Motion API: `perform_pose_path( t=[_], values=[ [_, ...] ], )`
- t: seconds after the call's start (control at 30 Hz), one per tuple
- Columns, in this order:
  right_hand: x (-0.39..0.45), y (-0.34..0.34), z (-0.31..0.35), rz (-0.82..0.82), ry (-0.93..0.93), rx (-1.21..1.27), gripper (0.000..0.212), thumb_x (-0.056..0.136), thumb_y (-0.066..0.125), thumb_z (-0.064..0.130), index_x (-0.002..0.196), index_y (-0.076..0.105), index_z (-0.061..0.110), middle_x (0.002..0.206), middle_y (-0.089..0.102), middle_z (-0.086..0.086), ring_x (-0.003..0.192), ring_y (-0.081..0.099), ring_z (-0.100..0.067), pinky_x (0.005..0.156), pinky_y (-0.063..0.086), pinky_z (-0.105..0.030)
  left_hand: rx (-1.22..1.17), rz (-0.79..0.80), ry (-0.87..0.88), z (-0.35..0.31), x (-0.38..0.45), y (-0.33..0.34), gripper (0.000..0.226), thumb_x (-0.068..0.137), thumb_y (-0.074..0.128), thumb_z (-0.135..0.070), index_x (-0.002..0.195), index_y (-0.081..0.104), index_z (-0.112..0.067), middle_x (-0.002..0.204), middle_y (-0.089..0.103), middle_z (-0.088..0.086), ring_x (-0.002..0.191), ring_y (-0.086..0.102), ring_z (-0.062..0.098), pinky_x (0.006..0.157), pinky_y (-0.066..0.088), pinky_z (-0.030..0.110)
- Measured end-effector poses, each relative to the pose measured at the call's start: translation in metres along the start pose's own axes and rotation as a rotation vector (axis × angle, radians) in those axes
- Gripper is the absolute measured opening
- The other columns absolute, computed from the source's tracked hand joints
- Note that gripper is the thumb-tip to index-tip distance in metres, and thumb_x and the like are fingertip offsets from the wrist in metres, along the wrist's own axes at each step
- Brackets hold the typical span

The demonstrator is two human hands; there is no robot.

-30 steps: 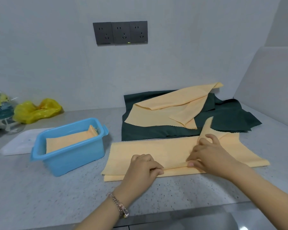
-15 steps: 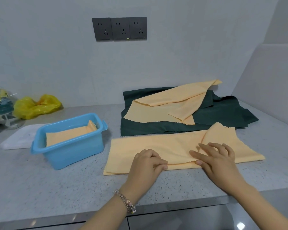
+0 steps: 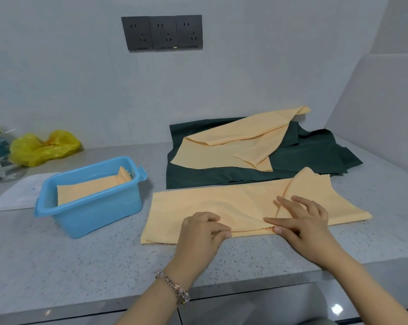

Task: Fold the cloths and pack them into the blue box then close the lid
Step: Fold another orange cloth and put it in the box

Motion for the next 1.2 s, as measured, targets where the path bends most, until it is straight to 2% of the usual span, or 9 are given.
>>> perform_pose_path(
  t=[0.2,0.3,0.4,0.5,0.63,0.87,0.97,1.07,1.2],
  values=[
    [0.002,0.000,0.004,-0.017,-0.034,-0.012,0.021,0.082,0.068,0.035,0.100,0.070,0.046,0.132,0.055,0.008,0.130,0.039,-0.030,0.105,0.010,-0.039,0.165,-0.005,0.022,-0.018,0.012,0.002,0.039,0.088,0.040,-0.061,0.082,0.066,-0.033,0.095,0.050,-0.022,0.092,0.038,-0.001,0.092,0.028,0.027],
    [0.001,0.001,0.005,-0.013,-0.036,-0.023,0.021,0.084,0.066,0.036,0.102,0.069,0.045,0.127,0.059,0.012,0.130,0.039,-0.029,0.106,0.010,-0.041,0.203,0.072,0.065,-0.037,0.043,0.018,0.038,0.098,0.033,-0.040,0.110,0.062,-0.019,0.121,0.055,-0.003,0.111,0.047,0.014,0.104,0.032,0.037],
    [0.000,0.001,0.005,-0.011,-0.014,-0.015,0.020,0.085,0.062,0.040,0.103,0.067,0.048,0.120,0.062,0.015,0.129,0.039,-0.025,0.107,0.008,-0.040,0.293,0.264,0.035,-0.042,0.071,0.042,0.049,0.101,0.026,-0.036,0.145,0.032,-0.015,0.156,0.018,0.009,0.144,0.012,0.023,0.118,0.008,0.040],
    [-0.001,0.000,0.006,-0.032,-0.024,-0.003,0.019,0.084,0.065,0.039,0.101,0.069,0.046,0.111,0.066,0.012,0.124,0.044,-0.026,0.108,0.008,-0.041,0.430,0.417,-0.033,-0.030,0.077,0.063,0.061,0.098,0.016,-0.050,0.152,0.004,-0.024,0.159,-0.007,0.003,0.145,-0.011,0.023,0.117,-0.009,0.046],
    [-0.006,-0.009,0.008,-0.166,-0.045,-0.091,0.014,0.079,0.065,0.043,0.085,0.076,0.037,0.086,0.071,0.012,0.107,0.059,-0.026,0.107,0.015,-0.040,0.484,0.507,-0.035,-0.020,0.081,0.072,0.065,0.094,0.013,-0.060,0.150,-0.004,-0.032,0.158,-0.014,0.000,0.144,-0.017,0.023,0.115,-0.014,0.047],
    [-0.013,-0.019,0.007,-0.309,0.289,-0.393,0.054,0.088,0.035,0.035,0.053,0.070,0.015,0.054,0.060,0.001,0.073,0.055,-0.026,0.097,0.025,-0.043,0.493,0.495,0.010,-0.014,0.074,0.066,0.064,0.093,0.012,-0.062,0.149,-0.005,-0.036,0.158,-0.015,-0.001,0.144,-0.017,0.023,0.115,-0.014,0.047],
    [-0.001,-0.013,0.007,-0.138,0.230,-0.391,0.046,0.091,0.033,0.032,0.083,0.075,0.017,0.088,0.069,-0.003,0.098,0.054,-0.028,0.101,0.021,-0.038,0.488,0.490,0.013,-0.015,0.074,0.066,0.064,0.093,0.012,-0.062,0.149,-0.005,-0.037,0.158,-0.015,-0.001,0.144,-0.018,0.023,0.115,-0.014,0.047],
    [0.015,0.004,0.004,0.225,0.173,-0.306,0.048,0.099,0.022,0.037,0.143,0.036,0.023,0.151,0.032,0.002,0.141,0.019,-0.021,0.115,0.001,-0.039,0.495,0.487,0.018,-0.013,0.072,0.065,0.063,0.093,0.012,-0.062,0.149,-0.004,-0.037,0.158,-0.014,0.000,0.144,-0.018,0.023,0.115,-0.013,0.048],
    [0.015,-0.002,-0.023,0.392,0.445,-0.509,0.057,0.096,0.009,0.046,0.148,0.017,0.023,0.144,0.039,-0.008,0.126,0.036,-0.030,0.097,0.030,-0.040,0.497,0.489,0.025,-0.013,0.072,0.064,0.063,0.093,0.011,-0.062,0.149,-0.005,-0.037,0.158,-0.013,0.001,0.144,-0.017,0.023,0.115,-0.013,0.048]
  ],
)
Point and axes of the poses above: each hand's wrist, its own x-axis towards the middle knuckle, its own y-axis out of the palm, z = x × y, the point moved 4 cm from there along x, towards the middle knuckle
